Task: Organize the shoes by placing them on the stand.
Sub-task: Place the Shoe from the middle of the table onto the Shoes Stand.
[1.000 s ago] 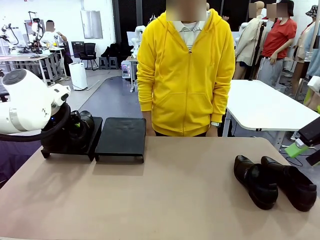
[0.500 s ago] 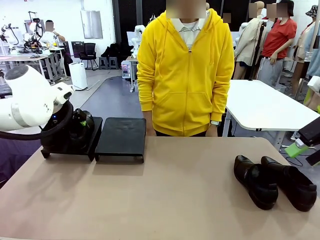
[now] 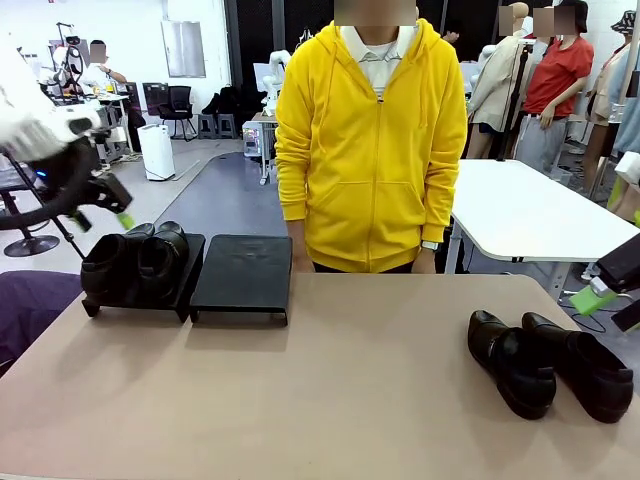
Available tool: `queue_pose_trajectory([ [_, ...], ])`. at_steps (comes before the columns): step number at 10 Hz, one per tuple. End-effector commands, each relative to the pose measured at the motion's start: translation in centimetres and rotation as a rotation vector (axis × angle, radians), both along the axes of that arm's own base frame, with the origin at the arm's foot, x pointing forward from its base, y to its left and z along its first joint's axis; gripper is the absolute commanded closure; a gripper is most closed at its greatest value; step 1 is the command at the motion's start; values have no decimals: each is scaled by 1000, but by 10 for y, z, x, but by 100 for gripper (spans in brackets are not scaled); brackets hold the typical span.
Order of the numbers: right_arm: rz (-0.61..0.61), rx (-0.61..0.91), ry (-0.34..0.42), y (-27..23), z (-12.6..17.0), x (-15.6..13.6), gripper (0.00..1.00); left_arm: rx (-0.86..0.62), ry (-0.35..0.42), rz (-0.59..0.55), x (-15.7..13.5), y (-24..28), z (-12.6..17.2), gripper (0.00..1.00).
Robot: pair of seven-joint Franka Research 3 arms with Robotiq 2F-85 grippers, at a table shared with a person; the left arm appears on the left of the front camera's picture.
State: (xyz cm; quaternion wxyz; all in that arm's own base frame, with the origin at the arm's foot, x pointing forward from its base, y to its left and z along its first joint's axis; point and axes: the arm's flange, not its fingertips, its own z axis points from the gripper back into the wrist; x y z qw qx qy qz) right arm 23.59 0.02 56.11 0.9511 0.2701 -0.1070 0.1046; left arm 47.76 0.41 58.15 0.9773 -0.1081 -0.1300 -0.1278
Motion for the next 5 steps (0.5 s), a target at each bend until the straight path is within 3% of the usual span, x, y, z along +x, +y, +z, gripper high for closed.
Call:
queue_pose_trajectory([
  [1, 18, 18, -15, -1, 4, 3, 0, -60, 68, -74, -58, 18, 21, 0],
  [2, 18, 18, -15, -1, 4, 3, 0, -127, 13, -112, -104, 13, 2, 0],
  [3, 18, 18, -15, -1, 4, 3, 0, -175, -91, -85, -143, -2, -24, 0],
  [4, 18, 18, -15, -1, 4, 3, 0, -212, -111, -43, -163, -18, -52, 0],
  [5, 18, 18, -15, -1, 4, 3, 0, -250, -73, -20, -174, -20, -67, 0],
])
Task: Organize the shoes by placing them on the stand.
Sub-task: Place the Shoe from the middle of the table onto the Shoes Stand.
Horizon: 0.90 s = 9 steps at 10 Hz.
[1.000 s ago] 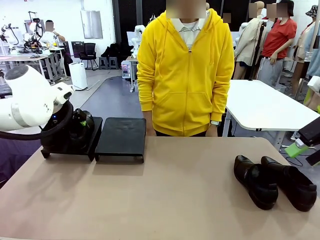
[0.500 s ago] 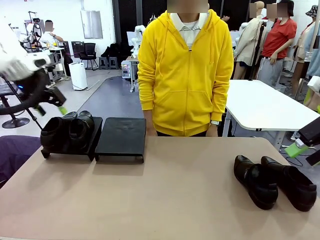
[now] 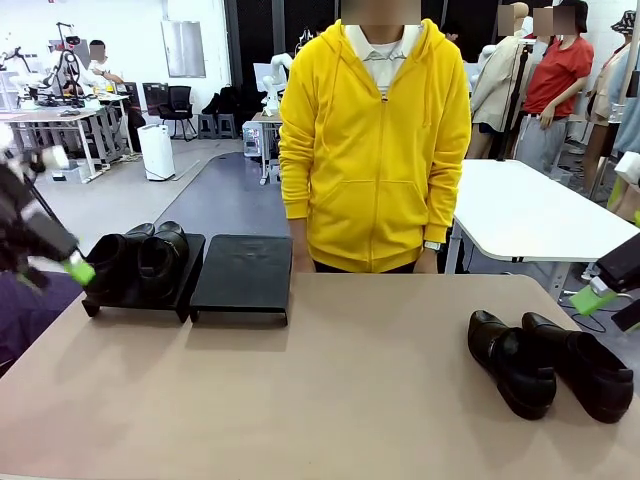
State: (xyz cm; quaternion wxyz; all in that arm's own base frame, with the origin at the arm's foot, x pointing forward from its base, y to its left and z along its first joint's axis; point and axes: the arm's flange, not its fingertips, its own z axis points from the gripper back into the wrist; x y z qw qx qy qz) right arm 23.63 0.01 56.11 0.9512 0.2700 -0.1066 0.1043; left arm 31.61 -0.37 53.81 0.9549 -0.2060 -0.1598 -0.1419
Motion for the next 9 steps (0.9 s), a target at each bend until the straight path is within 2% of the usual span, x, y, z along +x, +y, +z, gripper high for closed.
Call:
queue_pose_trajectory([
  [1, 18, 18, -16, -1, 4, 2, 0, -100, -53, 101, -16, 0, -23, 0],
  [2, 18, 18, -16, -1, 4, 2, 0, -100, -50, 132, -5, 13, -25, 0],
  [3, 18, 18, -16, -1, 4, 2, 0, -45, -17, 42, -15, -2, -24, 0],
  [9, 18, 18, -16, -1, 4, 2, 0, -45, -17, 42, -15, -2, -24, 0],
])
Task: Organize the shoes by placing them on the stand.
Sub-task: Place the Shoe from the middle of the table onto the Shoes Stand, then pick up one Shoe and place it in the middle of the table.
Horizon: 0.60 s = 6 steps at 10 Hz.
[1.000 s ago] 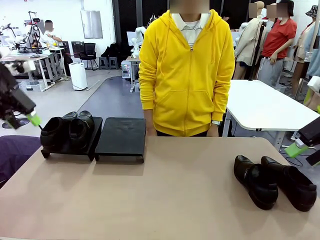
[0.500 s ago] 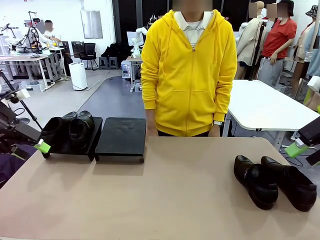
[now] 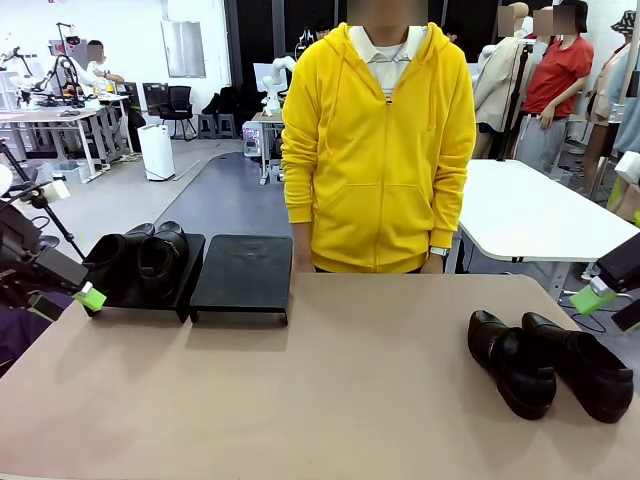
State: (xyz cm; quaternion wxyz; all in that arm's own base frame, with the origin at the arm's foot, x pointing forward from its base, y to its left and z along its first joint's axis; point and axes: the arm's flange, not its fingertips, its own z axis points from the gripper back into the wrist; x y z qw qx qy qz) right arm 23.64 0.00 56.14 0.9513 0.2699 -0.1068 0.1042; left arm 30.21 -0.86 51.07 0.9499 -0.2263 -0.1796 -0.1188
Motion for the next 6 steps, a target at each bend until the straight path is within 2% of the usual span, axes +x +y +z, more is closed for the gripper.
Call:
queue_pose_trajectory([
  [1, 18, 19, -16, -1, 3, 2, 0, 9, 8, -3, -1, 2, 4, 0],
  [6, 18, 19, -16, -1, 3, 2, 0, 9, 8, -3, -1, 2, 4, 0],
])
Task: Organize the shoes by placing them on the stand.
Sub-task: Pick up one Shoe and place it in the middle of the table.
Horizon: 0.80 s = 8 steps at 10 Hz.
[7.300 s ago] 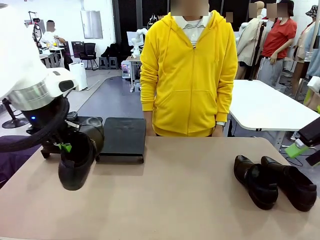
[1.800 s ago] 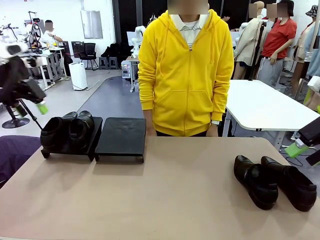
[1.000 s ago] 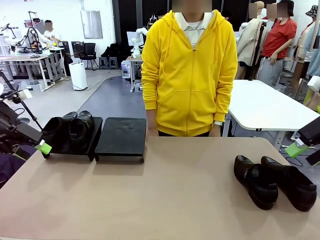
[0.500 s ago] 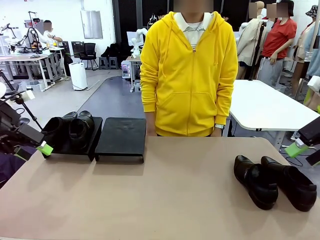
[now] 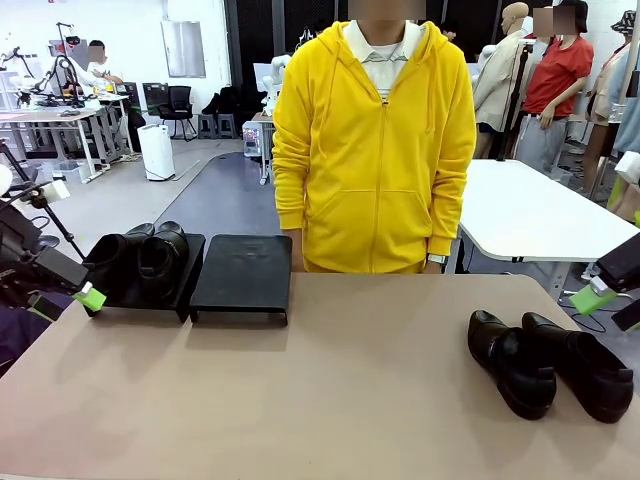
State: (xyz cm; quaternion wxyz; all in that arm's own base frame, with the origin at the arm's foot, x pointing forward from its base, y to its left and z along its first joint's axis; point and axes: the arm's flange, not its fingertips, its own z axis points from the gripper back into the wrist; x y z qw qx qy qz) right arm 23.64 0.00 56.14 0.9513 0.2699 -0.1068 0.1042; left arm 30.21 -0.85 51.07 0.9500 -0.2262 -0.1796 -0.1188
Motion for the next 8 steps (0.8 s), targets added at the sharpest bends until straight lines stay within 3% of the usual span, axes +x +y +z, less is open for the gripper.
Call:
queue_pose_trajectory([
  [1, 18, 19, -16, -1, 3, 2, 0, 9, 8, -3, -1, 2, 4, 0],
  [3, 0, 0, 0, 0, 0, 0, 0, 9, 8, -3, -1, 2, 4, 0],
  [4, 35, -281, 81, 39, 0, 29, 0, 9, 8, -3, -1, 2, 4, 0],
  [5, 109, -445, 129, 60, -9, 64, 0, 9, 8, -3, -1, 2, 4, 0],
  [6, 76, -576, 189, 67, -28, 96, 0, 9, 8, -3, -1, 2, 4, 0],
  [8, -2, -656, 205, 66, -58, 129, 0, 9, 8, -3, -1, 2, 4, 0],
])
